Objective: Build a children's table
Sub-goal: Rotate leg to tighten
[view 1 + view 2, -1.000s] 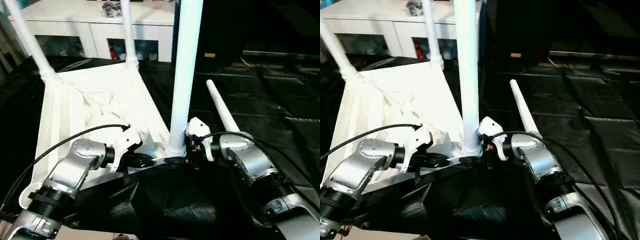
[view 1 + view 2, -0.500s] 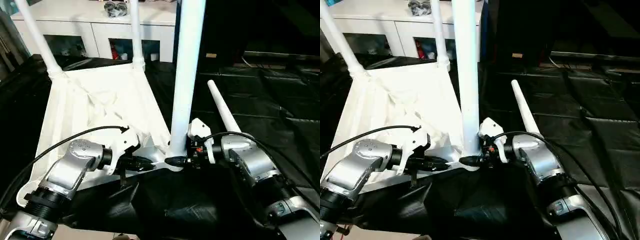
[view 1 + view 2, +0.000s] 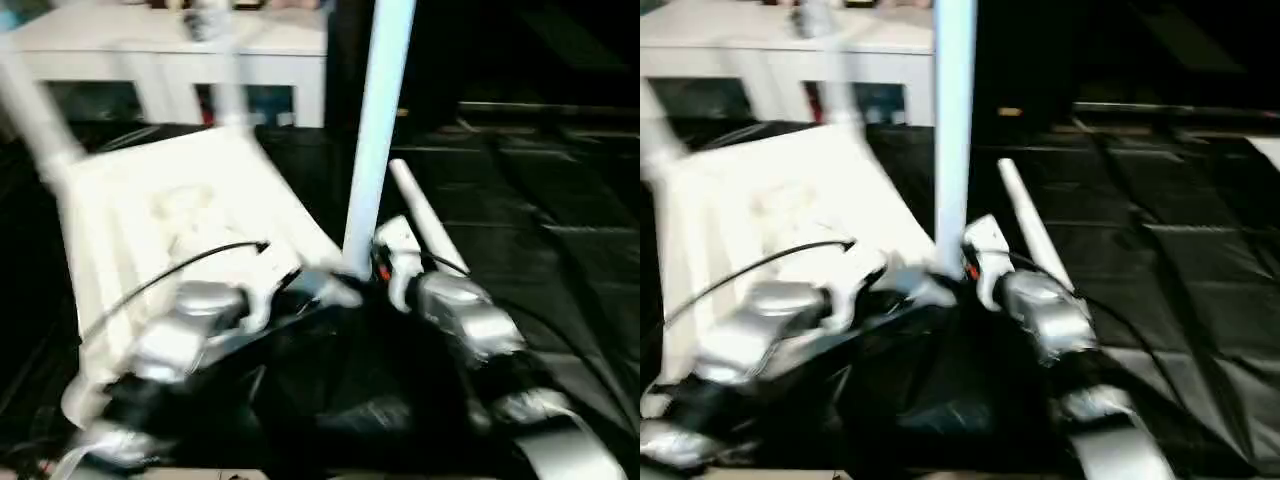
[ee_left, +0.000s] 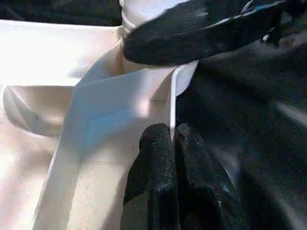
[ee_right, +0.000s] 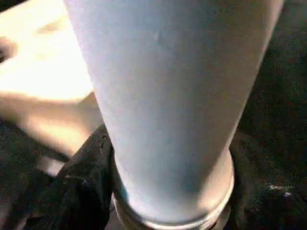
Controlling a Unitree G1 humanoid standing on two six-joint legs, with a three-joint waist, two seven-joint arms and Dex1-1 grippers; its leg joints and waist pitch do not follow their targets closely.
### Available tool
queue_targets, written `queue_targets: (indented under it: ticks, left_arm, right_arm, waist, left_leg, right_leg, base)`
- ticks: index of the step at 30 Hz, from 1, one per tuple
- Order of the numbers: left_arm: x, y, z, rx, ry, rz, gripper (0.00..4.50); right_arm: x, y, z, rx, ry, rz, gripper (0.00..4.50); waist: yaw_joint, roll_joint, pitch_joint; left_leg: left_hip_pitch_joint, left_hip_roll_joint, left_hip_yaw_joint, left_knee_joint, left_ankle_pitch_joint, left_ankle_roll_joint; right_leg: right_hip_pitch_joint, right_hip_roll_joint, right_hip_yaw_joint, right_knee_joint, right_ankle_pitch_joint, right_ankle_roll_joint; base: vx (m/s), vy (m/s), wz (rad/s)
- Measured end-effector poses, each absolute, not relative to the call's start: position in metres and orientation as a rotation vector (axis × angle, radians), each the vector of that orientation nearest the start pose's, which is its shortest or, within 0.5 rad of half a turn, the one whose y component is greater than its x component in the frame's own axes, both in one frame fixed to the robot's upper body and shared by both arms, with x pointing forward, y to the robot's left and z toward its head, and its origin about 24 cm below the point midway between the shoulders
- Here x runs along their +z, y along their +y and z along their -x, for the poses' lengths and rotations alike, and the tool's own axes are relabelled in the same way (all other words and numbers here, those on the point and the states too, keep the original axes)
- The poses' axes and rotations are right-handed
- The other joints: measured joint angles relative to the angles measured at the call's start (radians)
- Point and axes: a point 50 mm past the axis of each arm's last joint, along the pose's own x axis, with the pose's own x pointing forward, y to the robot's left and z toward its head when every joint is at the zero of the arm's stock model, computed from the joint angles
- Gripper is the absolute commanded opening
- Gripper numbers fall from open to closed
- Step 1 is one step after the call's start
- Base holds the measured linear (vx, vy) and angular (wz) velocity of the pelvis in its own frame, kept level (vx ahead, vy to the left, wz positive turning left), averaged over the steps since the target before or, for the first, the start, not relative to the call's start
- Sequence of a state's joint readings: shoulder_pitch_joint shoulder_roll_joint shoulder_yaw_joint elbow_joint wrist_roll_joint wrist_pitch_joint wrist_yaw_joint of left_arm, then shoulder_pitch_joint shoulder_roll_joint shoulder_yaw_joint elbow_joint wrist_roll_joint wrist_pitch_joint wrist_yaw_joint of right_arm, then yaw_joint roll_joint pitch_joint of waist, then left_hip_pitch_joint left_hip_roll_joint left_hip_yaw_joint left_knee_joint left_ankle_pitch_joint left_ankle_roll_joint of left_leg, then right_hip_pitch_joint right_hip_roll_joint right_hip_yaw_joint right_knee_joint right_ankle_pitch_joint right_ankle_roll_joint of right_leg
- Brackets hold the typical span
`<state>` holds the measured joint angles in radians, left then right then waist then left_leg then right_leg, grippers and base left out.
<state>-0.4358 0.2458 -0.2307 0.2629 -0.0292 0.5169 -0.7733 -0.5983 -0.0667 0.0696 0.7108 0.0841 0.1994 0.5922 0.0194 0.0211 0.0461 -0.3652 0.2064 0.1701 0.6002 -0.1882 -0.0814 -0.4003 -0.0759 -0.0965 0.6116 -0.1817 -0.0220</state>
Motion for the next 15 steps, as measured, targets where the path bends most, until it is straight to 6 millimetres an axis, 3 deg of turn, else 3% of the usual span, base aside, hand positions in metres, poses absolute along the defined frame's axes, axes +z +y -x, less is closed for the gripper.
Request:
queue_targets:
  ticks: [4, 5, 12, 15]
  left_arm:
    - [0.044, 0.103, -0.304, -0.895, 0.485, -0.190, 0.00]
    - [0.044, 0.103, -0.304, -0.900, 0.485, -0.189, 0.00]
    - [0.046, 0.108, -0.302, -0.945, 0.488, -0.202, 0.00]
    - [0.047, 0.114, -0.298, -1.006, 0.484, -0.221, 0.00]
  right_arm:
    - [0.033, -0.084, -0.340, 0.687, 0.338, -0.009, 2.73]
    - [0.034, -0.085, -0.340, 0.686, 0.338, -0.011, 3.29]
    - [0.037, -0.084, -0.339, 0.763, 0.339, -0.095, 3.93]
    - [0.040, -0.091, -0.334, 0.879, 0.340, -0.067, 4.09]
  waist:
    - [-0.001, 0.001, 0.000]
    - [-0.001, 0.001, -0.001]
    - [-0.001, 0.001, 0.000]
    - [0.009, 0.001, 0.000]
  left_leg:
    - [0.001, 0.000, 0.000, -0.002, 0.000, 0.000]
    - [0.001, 0.000, 0.000, -0.002, 0.000, 0.000]
    - [-0.001, 0.000, 0.000, -0.002, 0.000, 0.000]
    - [-0.001, 0.000, 0.000, -0.002, 0.000, 0.000]
  right_leg:
    - [0.000, 0.000, 0.000, 0.000, 0.000, 0.000]
    - [0.000, 0.000, 0.000, 0.000, 0.000, 0.000]
    - [-0.002, 0.000, 0.000, 0.000, 0.003, -0.005]
    - [-0.003, 0.000, 0.000, -0.001, 0.003, -0.005]
  base:
    - [0.000, 0.000, 0.00]
    - [0.000, 0.000, 0.00]
    - [0.000, 0.000, 0.00]
    - [0.000, 0.000, 0.00]
